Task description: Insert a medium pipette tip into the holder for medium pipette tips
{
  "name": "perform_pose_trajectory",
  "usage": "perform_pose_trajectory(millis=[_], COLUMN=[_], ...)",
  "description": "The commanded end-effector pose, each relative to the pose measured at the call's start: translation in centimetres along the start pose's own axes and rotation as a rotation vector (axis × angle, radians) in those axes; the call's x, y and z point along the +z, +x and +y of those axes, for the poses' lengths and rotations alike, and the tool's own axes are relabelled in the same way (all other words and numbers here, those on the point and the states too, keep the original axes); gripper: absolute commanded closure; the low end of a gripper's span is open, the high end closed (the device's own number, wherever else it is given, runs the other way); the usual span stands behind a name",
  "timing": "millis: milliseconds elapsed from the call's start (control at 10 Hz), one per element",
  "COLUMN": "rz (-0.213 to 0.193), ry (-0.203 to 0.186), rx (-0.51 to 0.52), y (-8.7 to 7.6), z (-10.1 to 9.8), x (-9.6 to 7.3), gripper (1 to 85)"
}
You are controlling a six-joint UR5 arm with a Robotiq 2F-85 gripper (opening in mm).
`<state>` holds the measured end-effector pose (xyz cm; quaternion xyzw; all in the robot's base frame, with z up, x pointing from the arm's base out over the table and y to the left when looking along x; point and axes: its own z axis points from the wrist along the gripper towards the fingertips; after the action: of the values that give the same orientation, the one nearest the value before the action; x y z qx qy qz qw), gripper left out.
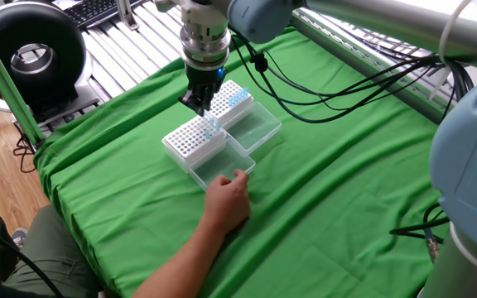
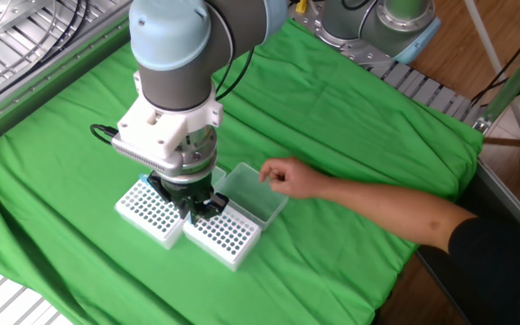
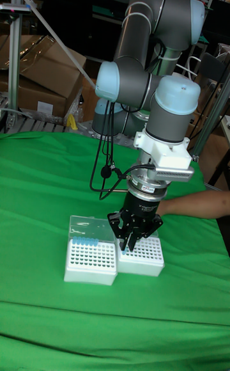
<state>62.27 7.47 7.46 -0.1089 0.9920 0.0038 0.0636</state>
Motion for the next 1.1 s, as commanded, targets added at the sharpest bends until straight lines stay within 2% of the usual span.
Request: perform_pose_trajectory(millis=[0,800,900,1000], rz=[-0.005,-0.022,-0.022,-0.016], ry=[-0.013,-0.011,-0.011,-0.004], rx=[0.008,0.001,0.008,0.023], y=[-0.3,-0.6,-0.6,-0.4], z=[0.3,0.0,0.0,-0.2], x=[0.1,1.2,1.2,1.2], gripper=[61.0,61.7,63.3,71.7])
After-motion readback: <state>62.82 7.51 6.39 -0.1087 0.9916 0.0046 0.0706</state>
